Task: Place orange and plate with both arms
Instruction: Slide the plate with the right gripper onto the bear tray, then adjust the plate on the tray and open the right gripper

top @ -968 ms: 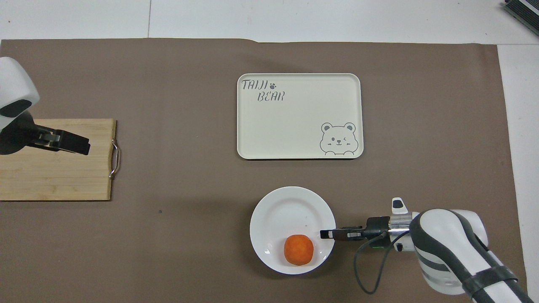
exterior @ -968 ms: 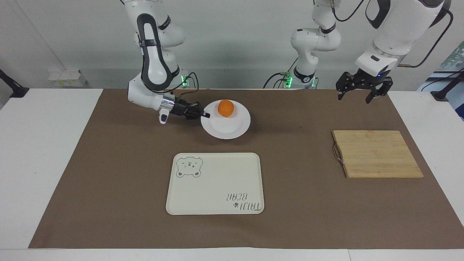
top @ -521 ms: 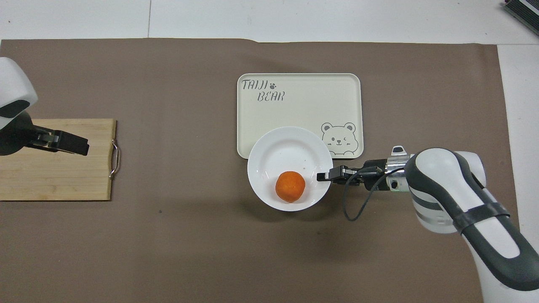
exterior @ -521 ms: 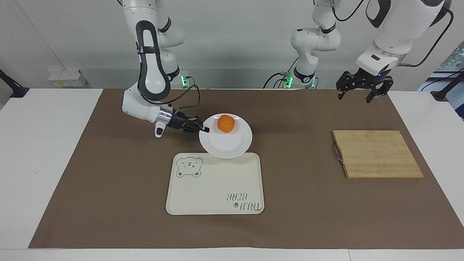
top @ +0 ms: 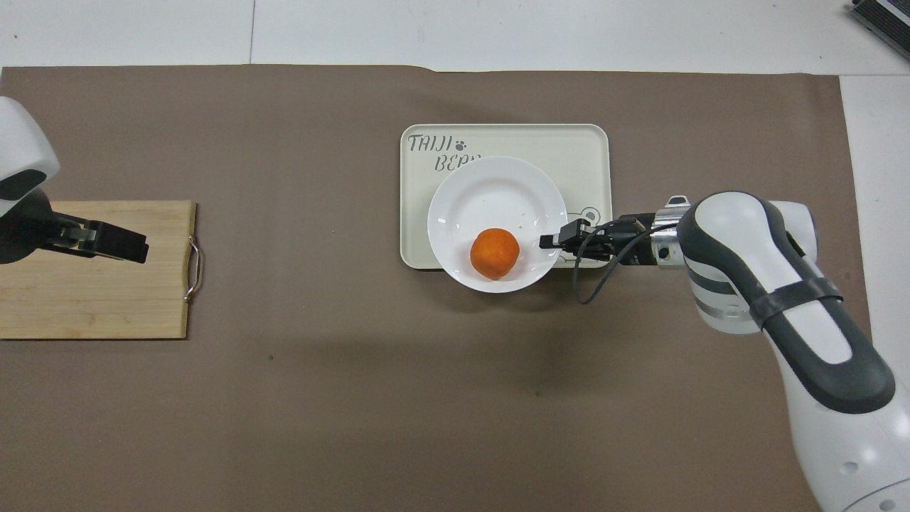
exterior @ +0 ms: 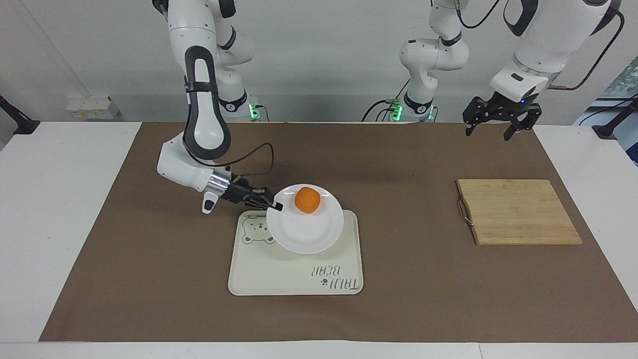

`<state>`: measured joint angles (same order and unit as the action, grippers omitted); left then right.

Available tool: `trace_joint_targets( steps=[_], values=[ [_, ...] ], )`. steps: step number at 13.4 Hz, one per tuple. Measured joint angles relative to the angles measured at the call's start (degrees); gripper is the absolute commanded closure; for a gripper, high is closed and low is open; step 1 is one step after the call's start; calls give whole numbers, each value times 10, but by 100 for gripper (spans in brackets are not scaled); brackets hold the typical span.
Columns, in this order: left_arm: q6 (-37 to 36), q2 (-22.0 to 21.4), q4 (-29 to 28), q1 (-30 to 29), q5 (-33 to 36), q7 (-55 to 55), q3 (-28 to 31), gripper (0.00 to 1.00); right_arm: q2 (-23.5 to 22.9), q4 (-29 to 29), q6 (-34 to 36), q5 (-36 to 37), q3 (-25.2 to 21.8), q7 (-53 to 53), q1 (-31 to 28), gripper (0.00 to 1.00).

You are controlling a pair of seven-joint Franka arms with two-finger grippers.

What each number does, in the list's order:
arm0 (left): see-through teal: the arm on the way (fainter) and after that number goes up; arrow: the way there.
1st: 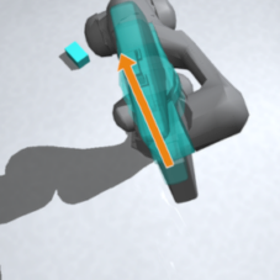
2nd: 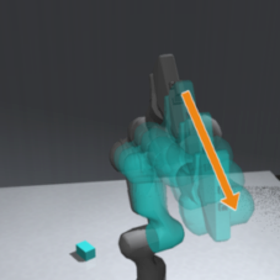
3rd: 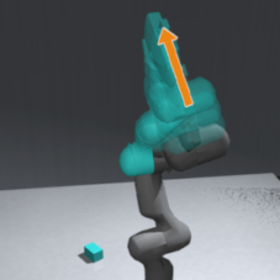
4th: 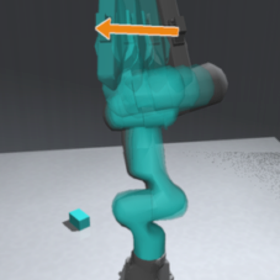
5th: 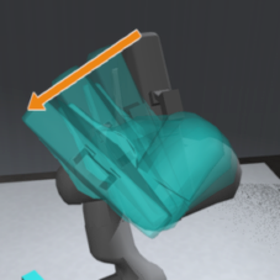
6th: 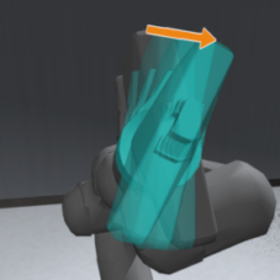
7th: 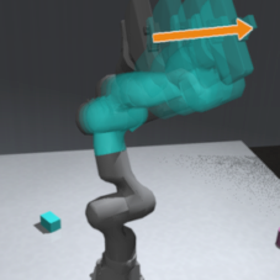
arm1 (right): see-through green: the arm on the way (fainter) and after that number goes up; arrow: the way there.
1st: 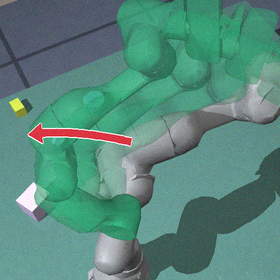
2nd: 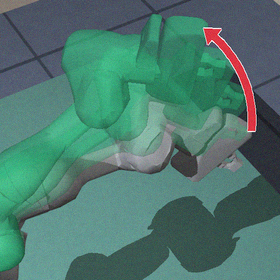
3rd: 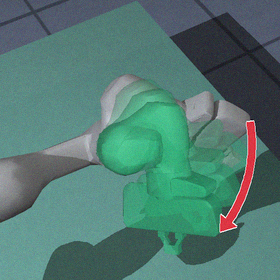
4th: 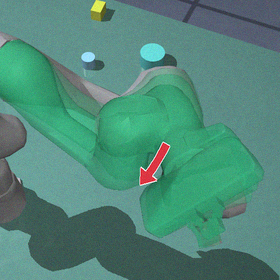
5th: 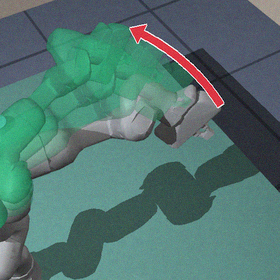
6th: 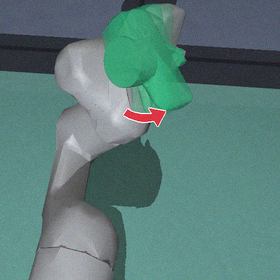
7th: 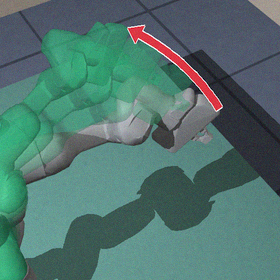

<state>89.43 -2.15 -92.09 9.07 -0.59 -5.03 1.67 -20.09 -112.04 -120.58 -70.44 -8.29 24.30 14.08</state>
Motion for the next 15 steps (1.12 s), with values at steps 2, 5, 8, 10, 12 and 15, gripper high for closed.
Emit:
trace_joint_targets(
  steps=[2,5,8,10,12,15],
  values=[
    [0,0,0,0,0,0,0,0,-32,39,-2,0,0,-7,-2,100],
    [0,0,0,0,0,0,0,0,-80,87,-14,0,0,-16,-3,100],
    [0,0,0,0,0,0,0,0,-106,118,-15,0,0,-20,-9,100],
    [0,0,0,0,0,0,0,0,-110,121,-16,4,-1,-20,-11,100],
    [0,0,0,0,0,0,0,0,-110,121,-16,13,-1,-20,-11,100],
    [0,0,0,0,0,0,0,0,-111,121,-16,22,-1,-20,-11,100]
  ],
)
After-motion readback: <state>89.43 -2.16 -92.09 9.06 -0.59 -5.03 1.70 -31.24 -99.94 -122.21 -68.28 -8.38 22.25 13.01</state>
